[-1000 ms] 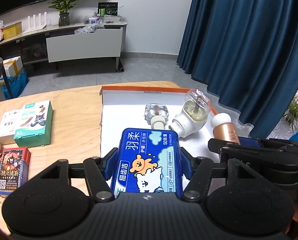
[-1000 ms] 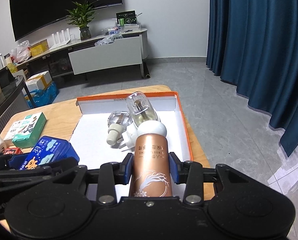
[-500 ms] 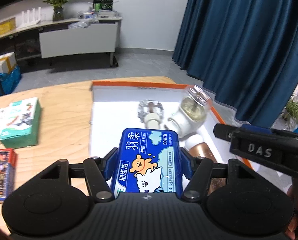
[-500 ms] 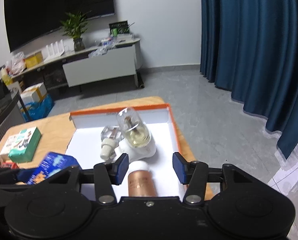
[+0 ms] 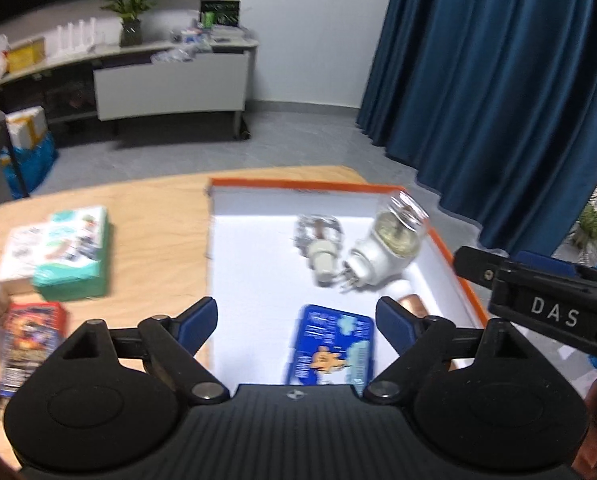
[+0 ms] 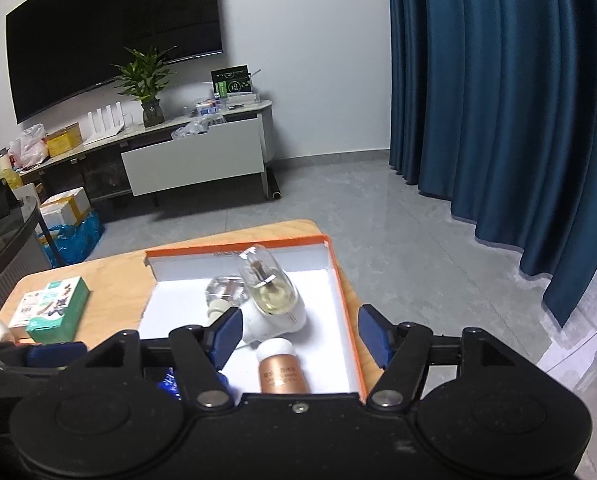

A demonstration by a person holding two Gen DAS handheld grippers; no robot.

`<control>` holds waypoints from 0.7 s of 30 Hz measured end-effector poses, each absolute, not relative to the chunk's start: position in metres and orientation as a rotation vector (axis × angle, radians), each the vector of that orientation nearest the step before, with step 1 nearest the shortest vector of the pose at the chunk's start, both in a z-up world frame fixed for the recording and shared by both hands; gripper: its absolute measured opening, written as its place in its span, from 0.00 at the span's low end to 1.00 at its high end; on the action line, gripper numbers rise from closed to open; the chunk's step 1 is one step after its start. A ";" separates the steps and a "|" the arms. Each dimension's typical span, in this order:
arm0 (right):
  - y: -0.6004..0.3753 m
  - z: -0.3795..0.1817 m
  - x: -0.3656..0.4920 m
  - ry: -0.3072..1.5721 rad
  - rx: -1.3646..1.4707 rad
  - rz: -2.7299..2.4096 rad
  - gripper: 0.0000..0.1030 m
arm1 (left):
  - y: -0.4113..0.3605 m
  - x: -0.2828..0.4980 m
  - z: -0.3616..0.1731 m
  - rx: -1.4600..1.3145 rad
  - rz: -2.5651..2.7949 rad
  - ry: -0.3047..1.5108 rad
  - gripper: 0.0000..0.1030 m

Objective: Organize rigid objects
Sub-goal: 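Open both tools to release the tissue box and bronze bottle in the box, then move both tools toward the black charger and red card box on the table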

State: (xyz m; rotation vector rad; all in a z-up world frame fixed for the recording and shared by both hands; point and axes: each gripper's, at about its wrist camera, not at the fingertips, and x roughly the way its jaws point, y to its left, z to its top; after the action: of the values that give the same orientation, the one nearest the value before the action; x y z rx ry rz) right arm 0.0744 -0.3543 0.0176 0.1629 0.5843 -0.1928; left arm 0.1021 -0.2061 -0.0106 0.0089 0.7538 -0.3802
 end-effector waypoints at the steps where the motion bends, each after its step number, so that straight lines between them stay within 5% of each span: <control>1: -0.352 0.020 0.074 0.583 0.165 -0.190 0.77 | -0.201 0.101 -0.008 0.007 -0.372 0.753 0.88; 21: -0.262 0.022 0.074 0.663 0.104 -0.004 0.78 | -0.113 0.086 0.002 -0.077 -0.208 0.726 0.91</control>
State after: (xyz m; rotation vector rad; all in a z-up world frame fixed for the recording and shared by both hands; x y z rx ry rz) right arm 0.0743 -0.2623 0.0223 0.1036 0.6627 -0.0038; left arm 0.0863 -0.1130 0.0023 -0.0766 0.7257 -0.2082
